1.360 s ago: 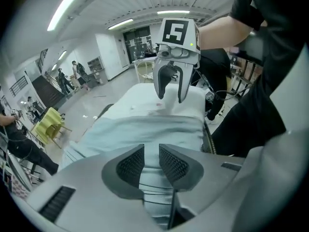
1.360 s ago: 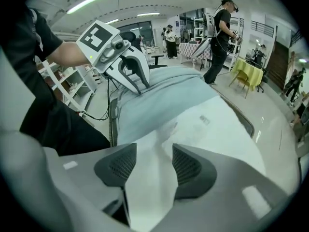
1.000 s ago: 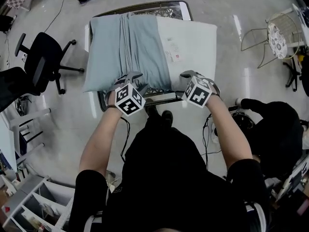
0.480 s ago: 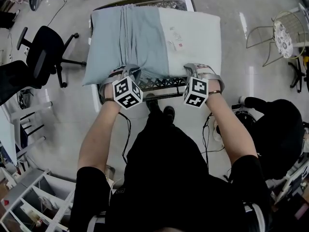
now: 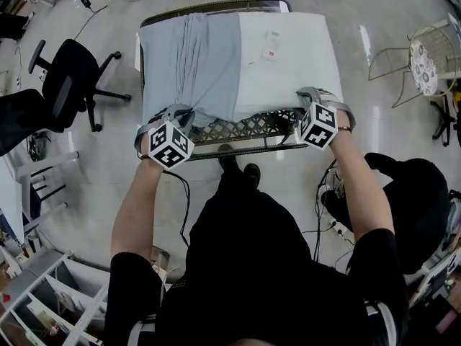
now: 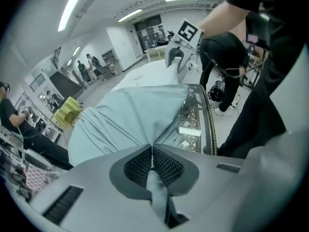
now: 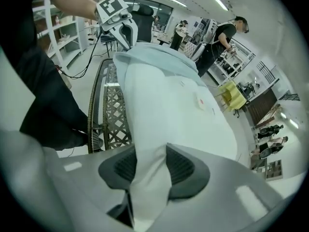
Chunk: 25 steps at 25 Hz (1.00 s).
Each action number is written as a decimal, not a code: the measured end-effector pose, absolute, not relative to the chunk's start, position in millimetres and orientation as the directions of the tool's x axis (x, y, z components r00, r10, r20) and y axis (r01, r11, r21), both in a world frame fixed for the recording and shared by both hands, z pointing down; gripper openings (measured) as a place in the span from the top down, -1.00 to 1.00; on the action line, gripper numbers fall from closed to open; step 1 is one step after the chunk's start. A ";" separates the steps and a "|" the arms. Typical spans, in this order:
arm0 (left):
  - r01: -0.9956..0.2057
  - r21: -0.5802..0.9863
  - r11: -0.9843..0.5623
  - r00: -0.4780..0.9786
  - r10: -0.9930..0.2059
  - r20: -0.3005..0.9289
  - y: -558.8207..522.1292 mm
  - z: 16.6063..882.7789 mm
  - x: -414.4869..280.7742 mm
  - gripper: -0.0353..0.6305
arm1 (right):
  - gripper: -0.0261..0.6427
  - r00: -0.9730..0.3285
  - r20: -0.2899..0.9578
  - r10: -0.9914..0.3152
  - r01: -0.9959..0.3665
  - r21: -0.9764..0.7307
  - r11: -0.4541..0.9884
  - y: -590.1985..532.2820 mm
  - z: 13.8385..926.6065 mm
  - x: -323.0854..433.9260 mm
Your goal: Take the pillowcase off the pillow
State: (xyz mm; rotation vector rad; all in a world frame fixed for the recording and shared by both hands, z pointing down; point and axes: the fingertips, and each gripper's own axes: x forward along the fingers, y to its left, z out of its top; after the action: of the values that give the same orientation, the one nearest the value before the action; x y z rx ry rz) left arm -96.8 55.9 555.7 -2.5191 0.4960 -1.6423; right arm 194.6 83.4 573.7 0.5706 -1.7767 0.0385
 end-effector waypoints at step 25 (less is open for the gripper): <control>0.018 -0.483 -0.875 0.293 -0.458 0.840 71.0 577.4 -24.4 0.84 | 0.41 -0.194 0.863 -0.466 -0.308 0.397 0.865 75.4 612.6 106.6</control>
State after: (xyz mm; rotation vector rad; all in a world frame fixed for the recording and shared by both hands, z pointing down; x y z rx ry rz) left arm -24.4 71.0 577.4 -2.1659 0.3942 -1.6095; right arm 106.6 75.4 612.6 0.5863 -1.7968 -0.1581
